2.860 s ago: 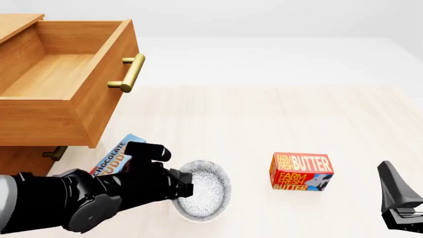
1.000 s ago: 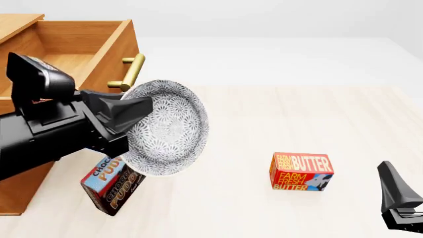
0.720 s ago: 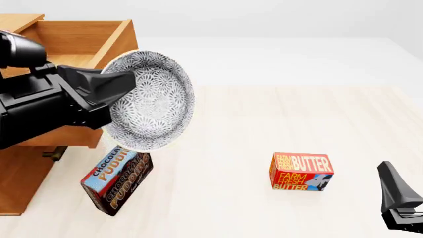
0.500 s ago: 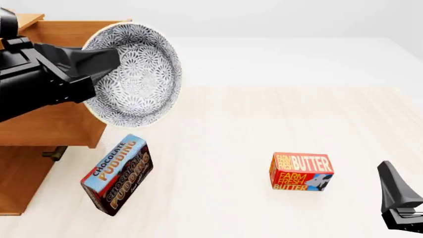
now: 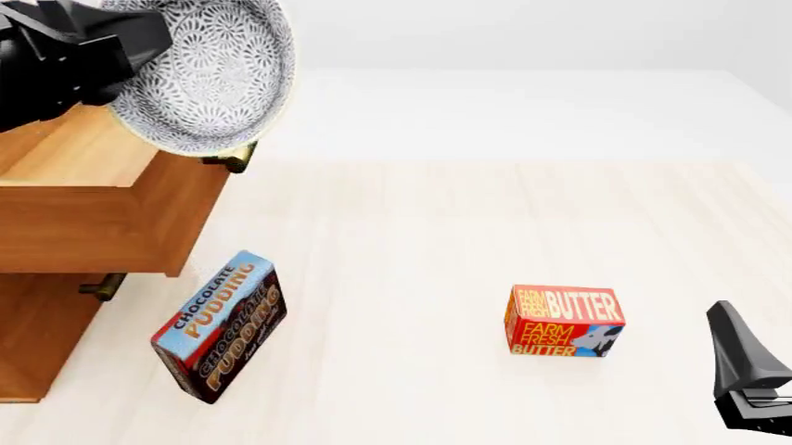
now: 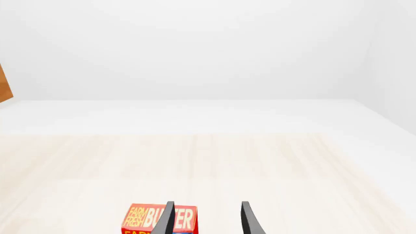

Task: Put the bowl in the top drawer of the cabinet.

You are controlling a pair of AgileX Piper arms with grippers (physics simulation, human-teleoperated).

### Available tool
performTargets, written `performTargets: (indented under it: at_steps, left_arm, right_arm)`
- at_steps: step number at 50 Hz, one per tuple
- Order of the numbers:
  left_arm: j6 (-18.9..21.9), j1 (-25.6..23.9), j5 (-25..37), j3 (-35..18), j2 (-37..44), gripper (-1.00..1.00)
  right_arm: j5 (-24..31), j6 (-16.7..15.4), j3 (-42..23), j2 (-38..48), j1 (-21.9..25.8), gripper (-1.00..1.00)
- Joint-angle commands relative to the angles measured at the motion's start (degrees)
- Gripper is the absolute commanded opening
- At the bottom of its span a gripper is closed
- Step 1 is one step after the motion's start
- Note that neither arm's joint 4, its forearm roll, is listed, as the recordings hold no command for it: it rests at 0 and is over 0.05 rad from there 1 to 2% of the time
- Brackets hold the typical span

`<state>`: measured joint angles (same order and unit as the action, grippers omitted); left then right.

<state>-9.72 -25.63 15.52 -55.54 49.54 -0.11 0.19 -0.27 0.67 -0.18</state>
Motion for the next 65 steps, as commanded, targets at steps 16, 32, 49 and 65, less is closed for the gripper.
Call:
performTargets:
  at_steps: [16, 32, 49, 65]
  left_arm:
    - [-6.3, 9.0, -0.7, -5.8, 5.4, -1.00]
    - [-10.4, 15.7, -1.9, -9.1, 11.5, -1.00]
    - [-14.5, 19.7, -2.6, -10.5, 16.8, -1.00]
    - [-16.9, 24.4, -3.7, -10.2, 19.7, -1.00]
  right_arm:
    - [0.0, 0.0, 0.0, -0.1, 0.0, 1.00]
    - [0.0, 0.0, 0.0, -0.1, 0.1, 1.00]
    - [0.0, 0.0, 0.0, -0.1, 0.1, 1.00]
    - [0.0, 0.0, 0.0, -0.1, 0.0, 1.00]
